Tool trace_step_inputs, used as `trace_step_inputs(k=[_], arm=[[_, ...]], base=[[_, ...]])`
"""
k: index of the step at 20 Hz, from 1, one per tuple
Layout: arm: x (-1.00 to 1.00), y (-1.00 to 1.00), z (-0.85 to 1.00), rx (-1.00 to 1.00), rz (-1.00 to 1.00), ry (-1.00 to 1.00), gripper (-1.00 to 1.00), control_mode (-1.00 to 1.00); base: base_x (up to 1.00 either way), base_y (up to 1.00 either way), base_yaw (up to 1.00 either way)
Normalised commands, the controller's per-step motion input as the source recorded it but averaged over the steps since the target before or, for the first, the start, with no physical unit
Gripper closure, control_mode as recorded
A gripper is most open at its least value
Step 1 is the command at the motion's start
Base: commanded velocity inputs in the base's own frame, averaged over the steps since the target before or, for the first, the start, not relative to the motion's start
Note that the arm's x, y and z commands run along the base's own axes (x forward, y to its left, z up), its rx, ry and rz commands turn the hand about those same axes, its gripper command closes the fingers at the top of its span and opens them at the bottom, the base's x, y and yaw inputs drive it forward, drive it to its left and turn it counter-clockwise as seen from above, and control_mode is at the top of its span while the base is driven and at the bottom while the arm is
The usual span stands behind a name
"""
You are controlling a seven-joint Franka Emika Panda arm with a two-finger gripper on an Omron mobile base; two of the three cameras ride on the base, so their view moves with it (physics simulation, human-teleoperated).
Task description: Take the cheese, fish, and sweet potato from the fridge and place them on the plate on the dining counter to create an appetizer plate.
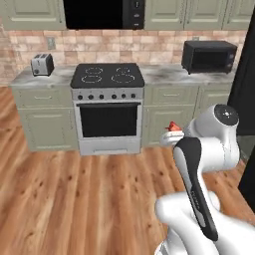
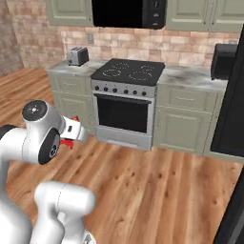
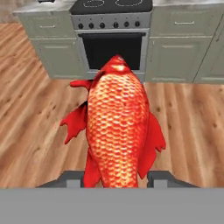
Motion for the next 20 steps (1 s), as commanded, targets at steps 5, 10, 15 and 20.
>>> trace_step_inputs(k=[5, 10, 15, 20], arm=[[0.0, 0.0, 0.0, 0.0, 0.0, 0.0, 1.0, 1.0], [0.0, 0.0, 0.0, 0.0, 0.0, 0.0, 1.0, 1.0], [0.0, 0.0, 0.0, 0.0, 0.0, 0.0, 1.0, 1.0], [0.0, 0.0, 0.0, 0.0, 0.0, 0.0, 1.0, 1.0]], base=[[-0.36, 0.0, 0.54], [-0.19, 0.0, 0.55], [-0.01, 0.0, 0.57], [0.0, 0.0, 0.57]])
